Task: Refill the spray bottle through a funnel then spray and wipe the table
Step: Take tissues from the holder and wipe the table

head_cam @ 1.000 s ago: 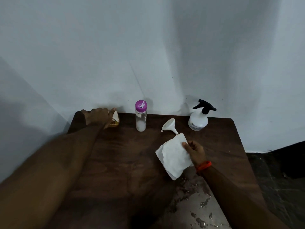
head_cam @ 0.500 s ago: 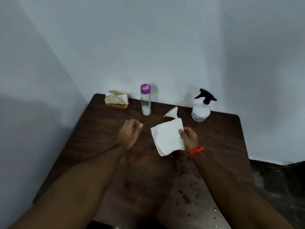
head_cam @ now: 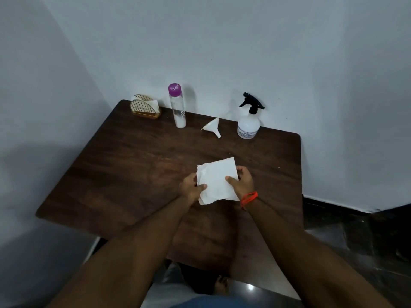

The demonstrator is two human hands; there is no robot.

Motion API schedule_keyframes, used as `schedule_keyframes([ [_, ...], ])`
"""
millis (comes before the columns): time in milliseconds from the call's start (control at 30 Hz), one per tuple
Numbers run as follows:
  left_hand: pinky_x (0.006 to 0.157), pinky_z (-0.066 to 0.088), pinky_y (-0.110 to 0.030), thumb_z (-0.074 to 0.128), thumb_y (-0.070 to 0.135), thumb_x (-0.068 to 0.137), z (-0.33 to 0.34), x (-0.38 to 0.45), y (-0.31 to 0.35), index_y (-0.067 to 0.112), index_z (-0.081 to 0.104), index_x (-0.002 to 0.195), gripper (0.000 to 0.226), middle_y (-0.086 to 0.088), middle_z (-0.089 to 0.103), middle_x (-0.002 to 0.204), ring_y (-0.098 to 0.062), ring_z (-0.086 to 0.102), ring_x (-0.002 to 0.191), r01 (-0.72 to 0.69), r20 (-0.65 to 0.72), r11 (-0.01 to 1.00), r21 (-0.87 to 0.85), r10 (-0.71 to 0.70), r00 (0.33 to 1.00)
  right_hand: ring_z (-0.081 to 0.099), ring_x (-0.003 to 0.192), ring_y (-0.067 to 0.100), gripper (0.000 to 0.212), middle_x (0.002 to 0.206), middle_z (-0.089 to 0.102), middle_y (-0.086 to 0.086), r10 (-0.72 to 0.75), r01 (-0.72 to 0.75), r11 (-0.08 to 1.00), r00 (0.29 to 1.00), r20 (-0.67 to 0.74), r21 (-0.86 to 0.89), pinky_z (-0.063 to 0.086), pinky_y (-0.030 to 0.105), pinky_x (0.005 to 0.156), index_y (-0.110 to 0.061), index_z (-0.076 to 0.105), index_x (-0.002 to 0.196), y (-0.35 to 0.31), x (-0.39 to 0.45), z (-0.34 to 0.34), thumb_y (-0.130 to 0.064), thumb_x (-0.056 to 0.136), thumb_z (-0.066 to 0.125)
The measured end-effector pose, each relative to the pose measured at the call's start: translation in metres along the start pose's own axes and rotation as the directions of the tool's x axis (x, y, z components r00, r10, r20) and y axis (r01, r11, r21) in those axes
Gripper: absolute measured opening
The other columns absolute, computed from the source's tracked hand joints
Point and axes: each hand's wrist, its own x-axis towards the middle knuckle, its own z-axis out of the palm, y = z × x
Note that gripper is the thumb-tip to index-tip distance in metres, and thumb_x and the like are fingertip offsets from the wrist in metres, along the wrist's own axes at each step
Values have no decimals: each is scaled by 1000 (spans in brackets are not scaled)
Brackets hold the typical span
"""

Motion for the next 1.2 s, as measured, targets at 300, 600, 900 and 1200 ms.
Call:
schedule_keyframes([
  [300,106,40,-42,69,23,86,46,-14,15,13,45,135,56,-14,50,136,-34,47,127,57,-136,930,363,-8,991,36,139,31,58,154,33,16,-229,200,833,973,8,-516,37,42,111,-7,41,143,29,-25,-19,-21,87,45],
  [600,115,25,-49,41,21,96,43,-30,-2,17,11,156,67,-1,4,165,-22,6,151,-472,414,432,768,227,881,-3,152,30,60,164,-3,15,-104,340,552,934,341,-762,6,46,124,-6,7,155,56,-21,7,-33,105,27],
  [900,121,18,-50,23,43,91,82,-4,-14,-1,28,150,74,-19,24,159,-35,15,149,-663,521,324,675,427,739,-7,150,30,66,162,-3,18,-139,372,392,928,346,-841,8,48,123,-1,5,154,89,-6,-7,-33,104,33],
  [1200,123,5,-46,24,45,92,72,14,-21,1,5,154,79,-18,-1,163,-30,-9,151,-688,528,377,620,448,721,7,151,34,65,161,11,22,-243,342,313,931,273,-886,12,52,122,1,16,153,80,-5,8,-38,102,28],
])
